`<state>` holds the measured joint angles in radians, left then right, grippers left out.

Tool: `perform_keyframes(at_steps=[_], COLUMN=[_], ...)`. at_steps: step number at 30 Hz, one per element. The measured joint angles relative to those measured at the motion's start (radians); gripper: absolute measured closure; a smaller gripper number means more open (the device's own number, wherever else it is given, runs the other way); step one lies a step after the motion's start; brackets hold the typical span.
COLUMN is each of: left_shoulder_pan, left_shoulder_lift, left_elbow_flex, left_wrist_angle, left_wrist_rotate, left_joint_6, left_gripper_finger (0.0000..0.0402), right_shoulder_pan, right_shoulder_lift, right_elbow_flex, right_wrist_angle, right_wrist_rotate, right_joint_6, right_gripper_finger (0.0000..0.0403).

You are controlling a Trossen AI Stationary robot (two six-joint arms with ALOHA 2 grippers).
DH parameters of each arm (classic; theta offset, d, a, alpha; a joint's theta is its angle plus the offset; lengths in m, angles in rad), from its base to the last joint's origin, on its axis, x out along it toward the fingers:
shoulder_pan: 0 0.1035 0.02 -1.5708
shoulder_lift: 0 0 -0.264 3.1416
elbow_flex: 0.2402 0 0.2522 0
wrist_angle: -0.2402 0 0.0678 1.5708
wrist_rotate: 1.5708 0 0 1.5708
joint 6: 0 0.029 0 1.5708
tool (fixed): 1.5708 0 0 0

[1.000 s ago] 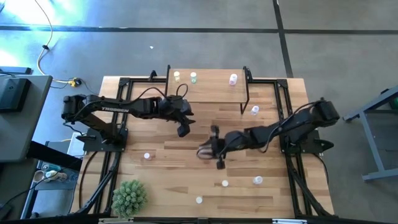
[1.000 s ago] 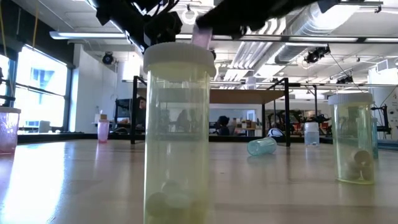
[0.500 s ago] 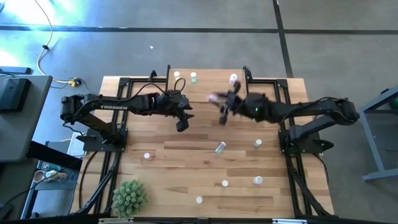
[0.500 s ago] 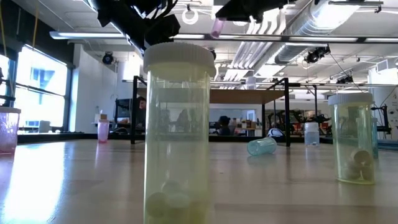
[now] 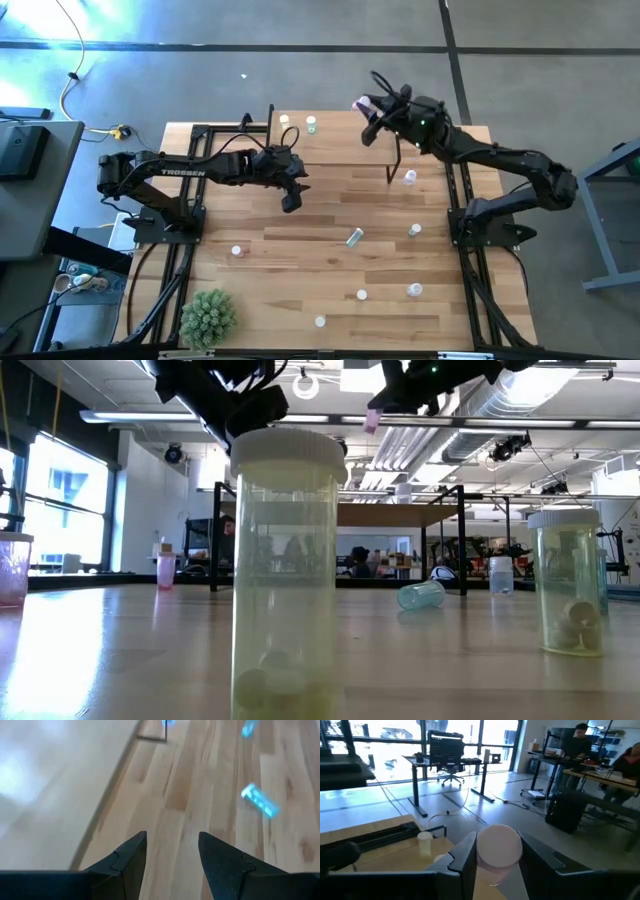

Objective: Pick and place medicine bottles onto shelf by color
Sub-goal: Put the bottom pink pill bottle on the shelf

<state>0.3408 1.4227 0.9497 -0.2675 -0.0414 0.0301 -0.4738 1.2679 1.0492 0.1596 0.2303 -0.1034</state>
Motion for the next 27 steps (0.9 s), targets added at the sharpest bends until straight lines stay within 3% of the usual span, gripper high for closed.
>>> perform_keyframes(at_steps=[4, 9, 12, 15, 27], left_shoulder_pan=[-0.003, -0.003, -0.003, -0.003, -0.003], left_shoulder_lift=[0.0, 0.0, 0.0, 0.0, 0.0], left_elbow_flex=[0.0, 0.0, -0.001, -0.001, -0.001], left_wrist_angle=[-0.063, -0.114, -0.118, -0.122, -0.133], left_wrist_rotate=[0.004, 0.004, 0.004, 0.003, 0.004], left_joint_6=[-0.057, -0.088, -0.09, -0.088, -0.079], left_gripper_finger=[0.0232, 0.0232, 0.0232, 0.0232, 0.0232], right_shoulder_pan=[-0.04, -0.065, -0.07, -0.074, -0.076], right_shoulder_lift=[0.054, 0.188, 0.255, 0.307, 0.387], right_elbow_flex=[0.059, 0.221, 0.272, 0.28, 0.279], right_wrist_angle=[-0.035, -0.219, -0.285, -0.297, -0.384], right_wrist_rotate=[0.001, -0.005, -0.067, -0.133, -0.171], right_joint_6=[0.002, 0.002, 0.004, 0.029, 0.103], right_gripper_finger=[0.0288, 0.0288, 0.0288, 0.0288, 0.0288])
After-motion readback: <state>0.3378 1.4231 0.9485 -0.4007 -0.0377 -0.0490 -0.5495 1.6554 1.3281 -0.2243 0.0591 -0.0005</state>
